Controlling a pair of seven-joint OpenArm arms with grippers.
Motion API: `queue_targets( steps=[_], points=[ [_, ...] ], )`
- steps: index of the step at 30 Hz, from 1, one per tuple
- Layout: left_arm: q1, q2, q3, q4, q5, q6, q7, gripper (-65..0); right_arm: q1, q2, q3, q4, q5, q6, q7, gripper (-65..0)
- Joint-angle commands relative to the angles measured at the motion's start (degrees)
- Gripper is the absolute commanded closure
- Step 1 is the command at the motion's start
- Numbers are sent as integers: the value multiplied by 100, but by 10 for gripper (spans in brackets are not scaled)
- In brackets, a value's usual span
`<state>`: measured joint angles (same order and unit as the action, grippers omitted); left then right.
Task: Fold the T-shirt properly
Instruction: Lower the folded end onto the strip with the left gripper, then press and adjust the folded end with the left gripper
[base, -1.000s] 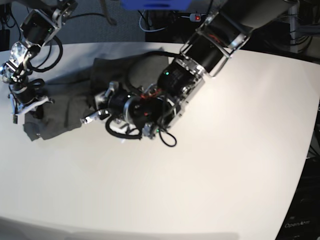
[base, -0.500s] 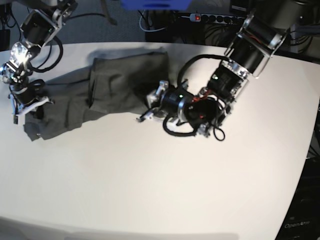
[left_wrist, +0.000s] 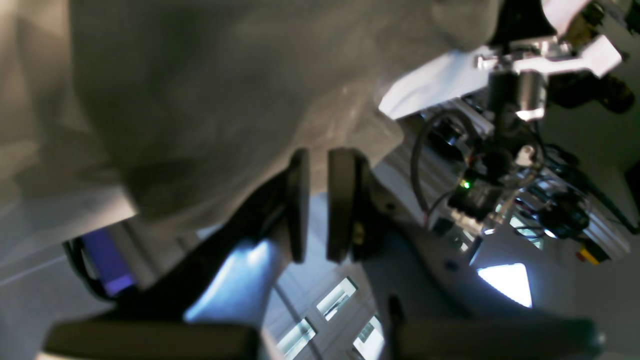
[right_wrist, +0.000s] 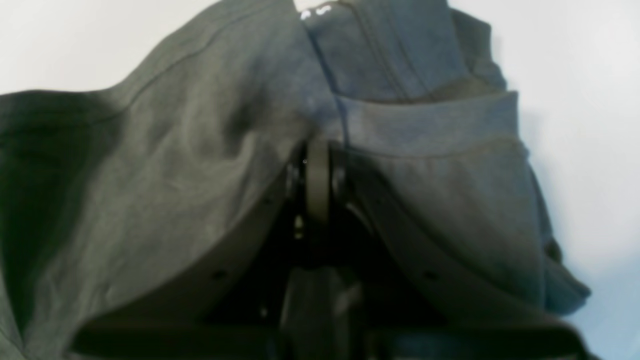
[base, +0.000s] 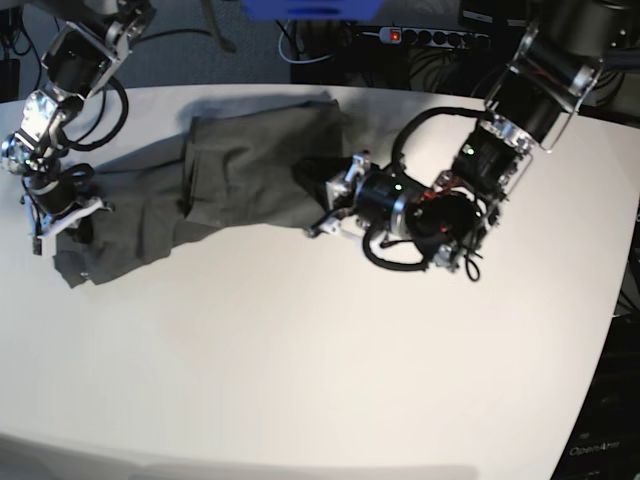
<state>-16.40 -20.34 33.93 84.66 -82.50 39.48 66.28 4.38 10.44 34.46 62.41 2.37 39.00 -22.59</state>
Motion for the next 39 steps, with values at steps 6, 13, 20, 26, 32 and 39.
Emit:
queue_targets(
  steps=[6, 13, 20, 26, 32, 39],
  points=[
    [-140, -291, -13, 48, -250, 52, 31, -61, -100, -125, -83, -145, -532, 100, -954, -6],
    [-157, 298, 5, -365, 228, 52, 58, -61, -100, -222, -83, -145, -549, 100, -945, -6],
    [-245, 816, 66, -893, 1810, 52, 102, -61, -100, -230, -83, -136, -532, 100, -945, -6],
    [-324, 1018, 154, -1130, 2505, 52, 102, -61, -73, -230, -66, -136, -523, 100, -945, -6],
    [-465, 1326, 128, -1631, 3525, 52, 75, -61, 50, -230, -48, -136, -540, 100, -954, -6],
    [-799, 1335, 154, -2027, 3665, 52, -479, -61, 58, -195, -48, -136, -540, 100, -945, -6]
  ],
)
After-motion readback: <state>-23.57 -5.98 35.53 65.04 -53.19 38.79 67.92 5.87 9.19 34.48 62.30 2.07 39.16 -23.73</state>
